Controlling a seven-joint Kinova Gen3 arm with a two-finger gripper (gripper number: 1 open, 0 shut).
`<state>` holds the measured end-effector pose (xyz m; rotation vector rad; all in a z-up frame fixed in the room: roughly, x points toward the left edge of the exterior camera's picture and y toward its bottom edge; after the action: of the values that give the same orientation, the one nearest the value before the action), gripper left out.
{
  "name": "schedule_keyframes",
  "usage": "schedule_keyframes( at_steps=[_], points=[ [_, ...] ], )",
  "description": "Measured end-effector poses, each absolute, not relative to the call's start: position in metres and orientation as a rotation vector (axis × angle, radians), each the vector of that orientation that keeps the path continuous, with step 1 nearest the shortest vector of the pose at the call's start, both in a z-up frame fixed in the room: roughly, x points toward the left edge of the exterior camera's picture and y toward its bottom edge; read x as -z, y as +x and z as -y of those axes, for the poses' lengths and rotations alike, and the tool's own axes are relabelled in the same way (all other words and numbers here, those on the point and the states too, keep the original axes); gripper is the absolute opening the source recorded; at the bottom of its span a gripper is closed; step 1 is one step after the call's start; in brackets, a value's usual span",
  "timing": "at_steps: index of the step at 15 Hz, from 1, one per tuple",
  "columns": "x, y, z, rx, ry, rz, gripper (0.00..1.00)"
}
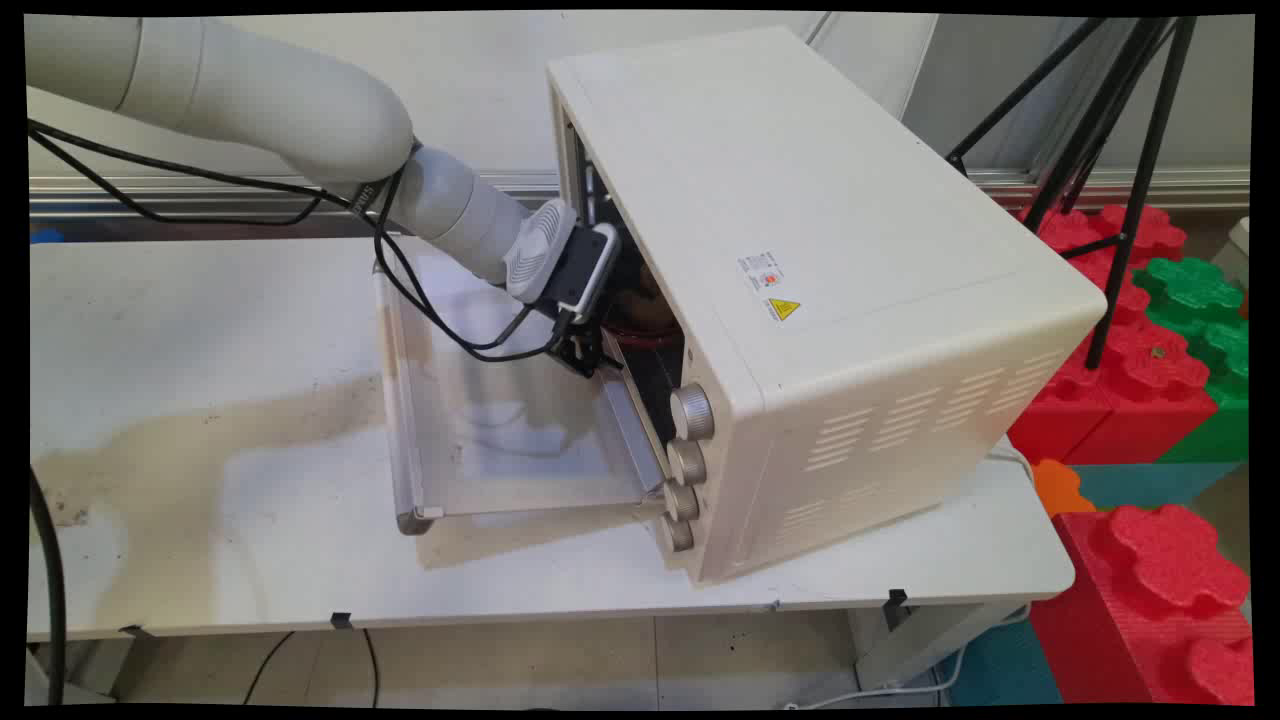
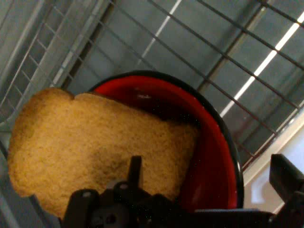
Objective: Close the oven
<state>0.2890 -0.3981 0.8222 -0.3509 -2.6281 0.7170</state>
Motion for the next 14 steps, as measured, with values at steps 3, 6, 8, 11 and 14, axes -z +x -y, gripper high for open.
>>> schedule_keyframes(
  at_steps=[3,6,8,11,14],
  points=[
    [-0.829,0.292,0.394,-0.710,-0.270,2.614,1.00],
    [-0.839,0.297,0.387,-0.692,-0.185,2.601,1.00],
    [-0.848,0.303,0.379,-0.675,-0.112,2.589,1.00],
    [-0.864,0.316,0.366,-0.645,0.017,2.564,1.00],
    [-0.885,0.331,0.351,-0.611,0.155,2.529,1.00]
  ],
)
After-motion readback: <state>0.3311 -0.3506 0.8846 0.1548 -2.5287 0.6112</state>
